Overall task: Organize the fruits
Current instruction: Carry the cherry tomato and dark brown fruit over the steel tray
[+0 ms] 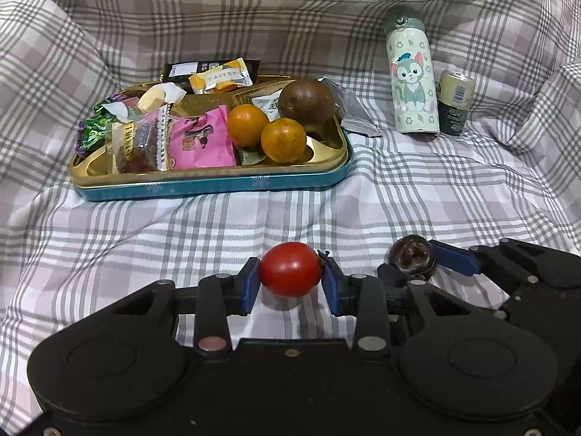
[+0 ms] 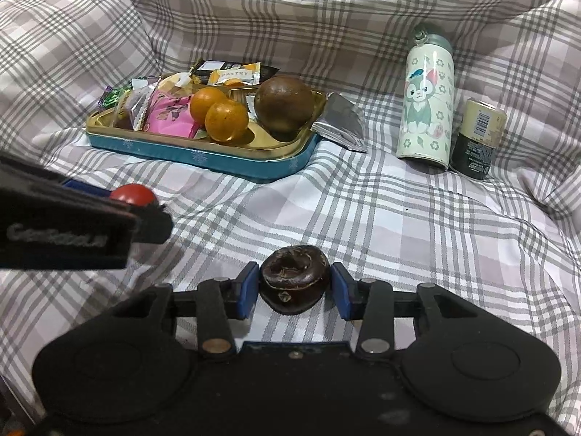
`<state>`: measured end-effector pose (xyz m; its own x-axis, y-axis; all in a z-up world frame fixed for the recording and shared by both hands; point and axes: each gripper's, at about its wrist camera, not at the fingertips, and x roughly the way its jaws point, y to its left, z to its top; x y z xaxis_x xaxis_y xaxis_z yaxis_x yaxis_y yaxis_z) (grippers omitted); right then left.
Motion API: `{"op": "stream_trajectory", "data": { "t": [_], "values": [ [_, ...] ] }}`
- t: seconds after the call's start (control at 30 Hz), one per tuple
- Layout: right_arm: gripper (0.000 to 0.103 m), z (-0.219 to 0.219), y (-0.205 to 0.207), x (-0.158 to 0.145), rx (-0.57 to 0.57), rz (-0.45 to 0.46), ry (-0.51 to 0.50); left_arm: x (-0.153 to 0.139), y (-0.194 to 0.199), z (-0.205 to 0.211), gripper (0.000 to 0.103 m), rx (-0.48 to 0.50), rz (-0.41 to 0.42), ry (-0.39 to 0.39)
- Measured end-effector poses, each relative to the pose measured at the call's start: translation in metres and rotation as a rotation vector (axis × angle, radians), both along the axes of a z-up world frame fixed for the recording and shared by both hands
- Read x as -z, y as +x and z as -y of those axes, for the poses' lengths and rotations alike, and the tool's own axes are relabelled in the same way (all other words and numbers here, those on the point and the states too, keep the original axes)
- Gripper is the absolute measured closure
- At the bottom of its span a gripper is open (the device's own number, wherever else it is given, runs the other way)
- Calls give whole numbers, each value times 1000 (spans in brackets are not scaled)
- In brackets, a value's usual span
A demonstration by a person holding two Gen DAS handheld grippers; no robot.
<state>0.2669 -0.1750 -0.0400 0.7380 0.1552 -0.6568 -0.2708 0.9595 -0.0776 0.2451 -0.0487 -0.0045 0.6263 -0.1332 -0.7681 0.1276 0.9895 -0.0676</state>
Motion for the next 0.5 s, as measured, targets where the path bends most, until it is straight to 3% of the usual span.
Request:
{"op": "stream_trajectory", "data": {
  "t": [0.5],
  "values": [
    [60, 25, -25, -22, 51, 69, 72, -27, -57, -16, 58, -26, 11, -34]
  ]
}}
